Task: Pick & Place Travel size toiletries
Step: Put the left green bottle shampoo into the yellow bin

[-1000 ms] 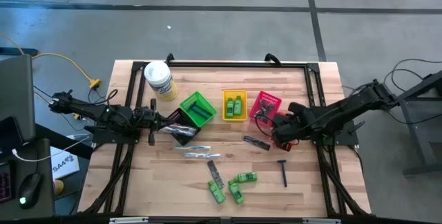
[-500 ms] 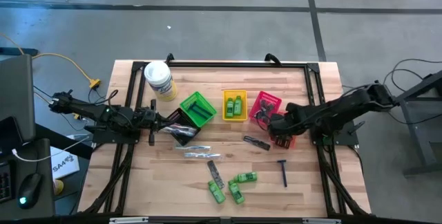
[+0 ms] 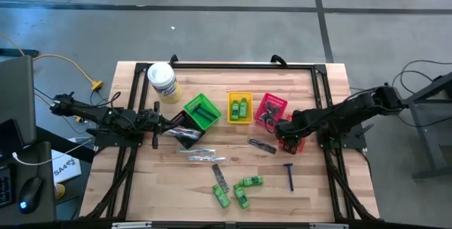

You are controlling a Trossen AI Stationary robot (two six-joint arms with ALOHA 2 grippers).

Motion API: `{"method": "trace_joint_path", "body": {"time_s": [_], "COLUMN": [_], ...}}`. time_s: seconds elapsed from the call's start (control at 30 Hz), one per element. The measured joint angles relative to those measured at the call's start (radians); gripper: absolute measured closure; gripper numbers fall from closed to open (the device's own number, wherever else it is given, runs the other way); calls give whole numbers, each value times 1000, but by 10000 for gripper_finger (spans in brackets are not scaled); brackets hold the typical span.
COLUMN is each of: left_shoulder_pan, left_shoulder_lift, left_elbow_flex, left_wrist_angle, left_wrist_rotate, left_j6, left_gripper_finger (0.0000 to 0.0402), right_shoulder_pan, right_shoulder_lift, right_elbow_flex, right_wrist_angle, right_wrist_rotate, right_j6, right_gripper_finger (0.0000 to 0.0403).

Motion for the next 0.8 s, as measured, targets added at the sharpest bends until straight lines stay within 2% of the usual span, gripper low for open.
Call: {"method": "trace_joint_path", "body": {"time_s": [0.33, 0.47, 0.57, 0.8], "left_shoulder_pan": [0, 0, 0, 0], "left_shoulder_lift": [0, 0, 0, 0], "left_elbow_flex": [0, 0, 0, 0], "left_wrist_angle": [0, -2, -4, -8], "left_wrist_rotate": [-1, -1, -1, -1], "left_j6": [4, 4, 4, 4], "left_gripper_finger": [402, 402, 402, 402], "right_shoulder_pan": [0, 1, 3, 10], "right_shoulder_lift": [-2, -1, -4, -139], "right_elbow_flex": [-32, -32, -26, 0], "right_wrist_angle": [41, 40, 31, 44], "right_wrist_rotate": [-39, -117, -95, -111], "right_j6": [21, 5, 2, 11], "right_gripper_finger": [401, 401, 401, 401]}}
